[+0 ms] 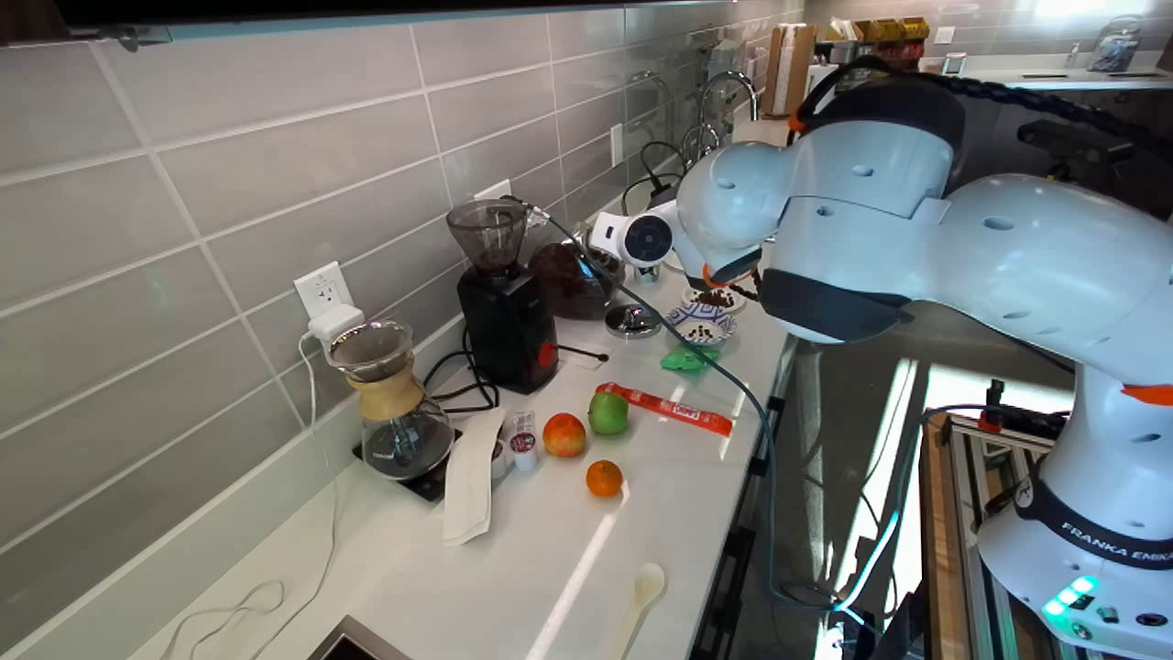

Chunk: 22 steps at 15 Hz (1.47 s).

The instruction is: Use the silver ladle to put some of the coffee beans onto the small white plate

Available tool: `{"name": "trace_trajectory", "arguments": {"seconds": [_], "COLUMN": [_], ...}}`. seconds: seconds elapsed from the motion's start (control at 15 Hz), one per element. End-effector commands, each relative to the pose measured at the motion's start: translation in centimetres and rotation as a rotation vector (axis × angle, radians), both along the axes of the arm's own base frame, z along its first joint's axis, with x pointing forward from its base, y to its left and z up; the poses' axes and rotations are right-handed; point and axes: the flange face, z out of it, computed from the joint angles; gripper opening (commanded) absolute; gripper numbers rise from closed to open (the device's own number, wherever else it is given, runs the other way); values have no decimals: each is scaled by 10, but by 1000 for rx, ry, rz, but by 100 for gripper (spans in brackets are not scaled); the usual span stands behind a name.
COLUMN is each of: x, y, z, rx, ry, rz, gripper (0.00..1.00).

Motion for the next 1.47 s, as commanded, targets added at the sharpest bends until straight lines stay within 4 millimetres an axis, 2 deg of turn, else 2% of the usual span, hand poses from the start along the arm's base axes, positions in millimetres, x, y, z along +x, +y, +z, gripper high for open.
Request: {"name": "trace_trajectory", "arguments": {"seconds": [0.0, 0.33, 0.47, 0.67, 1.07, 1.13, 1.4], "x": [13, 21, 23, 24, 25, 24, 16], "y": [-1, -2, -4, -7, -10, -9, -7], "z": [-14, -32, -37, -41, -28, -26, -28], "rx": [-50, -82, -84, -90, -55, -44, -33], "ry": [-26, -42, -55, -70, -107, -97, -35], "rz": [20, 17, 4, -6, -59, -73, -124], "gripper": [1, 1, 30, 52, 96, 100, 100]}}
